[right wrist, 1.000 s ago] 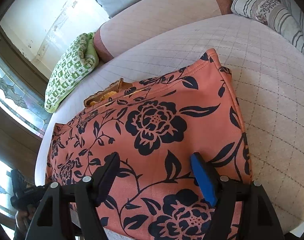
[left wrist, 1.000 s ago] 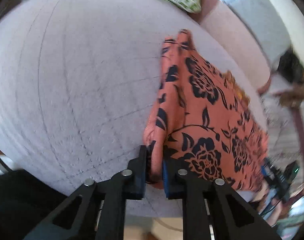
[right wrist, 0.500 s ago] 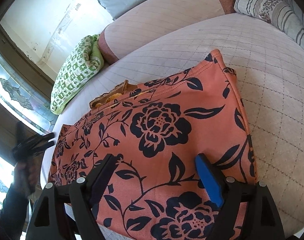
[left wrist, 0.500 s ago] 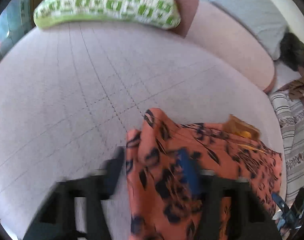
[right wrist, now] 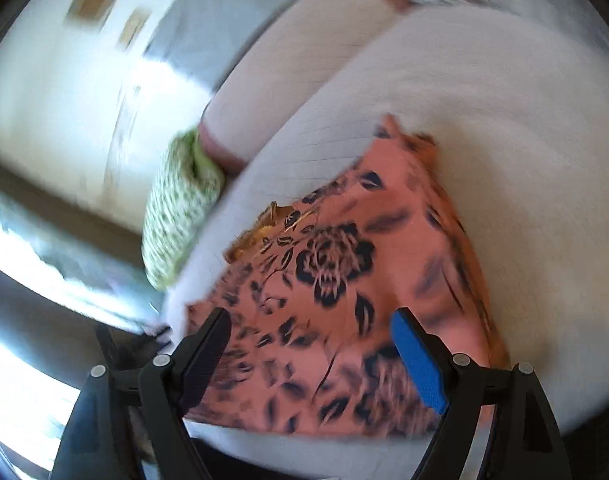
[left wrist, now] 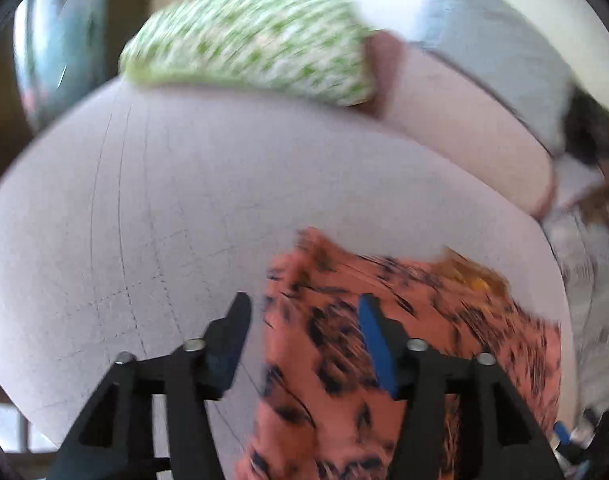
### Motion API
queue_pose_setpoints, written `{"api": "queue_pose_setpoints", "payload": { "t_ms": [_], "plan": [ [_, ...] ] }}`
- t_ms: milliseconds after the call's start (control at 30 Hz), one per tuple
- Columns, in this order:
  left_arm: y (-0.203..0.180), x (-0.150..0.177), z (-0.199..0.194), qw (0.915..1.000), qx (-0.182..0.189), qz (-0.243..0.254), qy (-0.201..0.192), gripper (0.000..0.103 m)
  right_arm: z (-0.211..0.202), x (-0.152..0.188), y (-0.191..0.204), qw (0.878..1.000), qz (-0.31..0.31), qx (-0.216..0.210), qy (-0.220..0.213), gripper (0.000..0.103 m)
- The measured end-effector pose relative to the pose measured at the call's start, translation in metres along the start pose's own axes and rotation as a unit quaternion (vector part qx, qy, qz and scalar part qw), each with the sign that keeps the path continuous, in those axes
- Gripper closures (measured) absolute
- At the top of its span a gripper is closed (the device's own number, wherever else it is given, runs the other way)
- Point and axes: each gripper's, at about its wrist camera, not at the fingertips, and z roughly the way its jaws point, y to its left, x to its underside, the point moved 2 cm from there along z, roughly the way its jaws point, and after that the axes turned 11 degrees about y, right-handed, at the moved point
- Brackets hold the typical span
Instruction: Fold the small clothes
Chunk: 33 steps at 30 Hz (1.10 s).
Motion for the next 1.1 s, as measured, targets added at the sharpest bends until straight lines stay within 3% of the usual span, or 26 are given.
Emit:
{"api": "queue_pose_setpoints", "payload": {
  "t_ms": [167,333,433,500,567,633,733,867,933,967,1000,1067,1100],
  "plan": [
    [-0.051,0.057,0.002,0.995,-0.015,0.098,-0.016,0.041,0.01,0.04,-0.041,0.993,0.113,-0.001,0.025,0.017],
    [-0.053,0.087,0.031,0.9922,-0.049,0.112,0.027,0.041,0.015,0.04,-0.065,0.981,0.191,-0.028,-0.007,0.016],
    [-0.054,0.087,0.026,0.9943,-0.036,0.099,0.017,0.041,0.01,0.027,-0.058,0.986,0.161,-0.008,-0.039,0.016],
    [-0.061,0.082,0.017,0.9946,-0.029,0.1,0.003,0.041,0.01,0.022,-0.066,0.98,0.189,-0.018,-0.052,0.017],
    [-0.07,0.076,0.016,0.9945,-0.017,0.103,-0.003,0.041,0.014,0.018,-0.062,0.982,0.18,-0.028,-0.052,0.021],
    [-0.084,0.067,0.016,0.9939,-0.003,0.11,-0.006,0.041,0.018,0.015,-0.054,0.986,0.158,-0.022,-0.049,0.032],
    [-0.106,0.061,0.019,0.9929,0.012,0.118,-0.01,0.041,0.025,0.013,-0.05,0.989,0.143,0.009,-0.04,0.032],
    [-0.133,0.049,0.038,0.9916,0.03,0.125,0.004,0.037,0.027,0.011,-0.047,0.988,0.145,0.011,-0.046,0.028],
    [-0.141,0.045,0.057,0.9902,0.018,0.138,0.014,0.032,0.029,0.009,-0.046,0.989,0.143,0.009,-0.046,0.028],
    [-0.144,0.046,0.076,0.9884,-0.009,0.146,0.042,0.032,0.031,0.008,-0.045,0.989,0.141,0.01,-0.045,0.028],
    [-0.144,0.049,0.1,0.9841,-0.042,0.15,0.086,0.031,0.032,0.007,-0.045,0.989,0.138,0.015,-0.042,0.032],
    [-0.156,0.053,0.091,0.9782,-0.069,0.187,0.057,0.029,0.03,0.004,-0.045,0.991,0.126,0.038,-0.036,0.052],
    [-0.159,0.053,0.086,0.9768,-0.068,0.193,0.064,0.031,0.031,0.001,-0.043,0.991,0.122,0.045,-0.034,0.07]
  ]
}}
